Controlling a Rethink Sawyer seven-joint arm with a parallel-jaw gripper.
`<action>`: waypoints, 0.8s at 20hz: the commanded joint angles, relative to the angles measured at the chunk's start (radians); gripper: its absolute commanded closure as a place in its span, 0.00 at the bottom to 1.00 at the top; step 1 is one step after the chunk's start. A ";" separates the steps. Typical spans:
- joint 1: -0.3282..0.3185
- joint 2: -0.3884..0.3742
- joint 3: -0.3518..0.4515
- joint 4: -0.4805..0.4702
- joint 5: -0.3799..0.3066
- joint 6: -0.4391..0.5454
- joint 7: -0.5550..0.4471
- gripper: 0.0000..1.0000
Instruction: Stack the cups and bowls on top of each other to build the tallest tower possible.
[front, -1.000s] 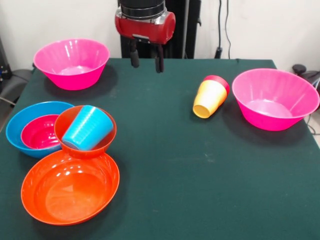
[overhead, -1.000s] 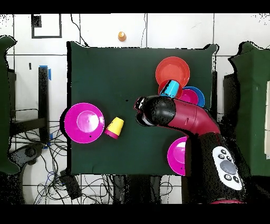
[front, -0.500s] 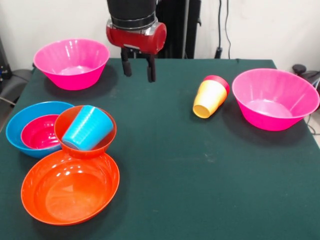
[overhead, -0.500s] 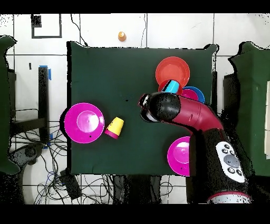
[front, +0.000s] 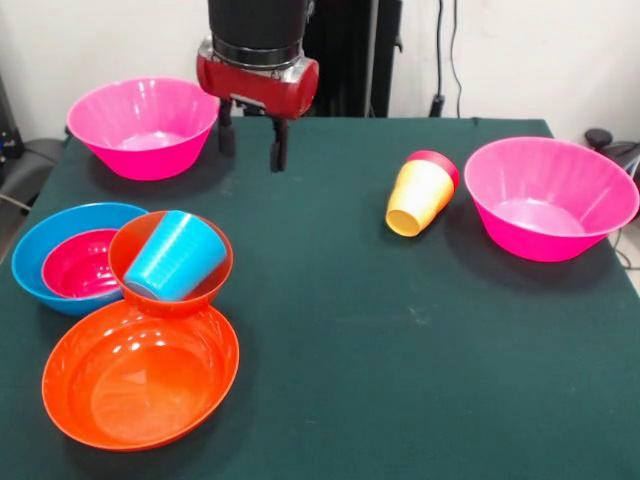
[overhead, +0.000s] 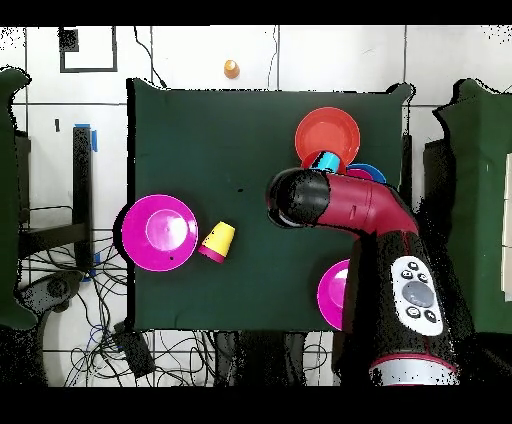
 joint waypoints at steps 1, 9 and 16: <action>0.082 -0.012 -0.077 -0.143 -0.133 0.187 0.002 0.00; 0.067 -0.085 -0.038 -0.104 -0.070 0.118 0.017 0.00; 0.077 -0.124 -0.017 -0.117 0.003 0.217 0.040 0.00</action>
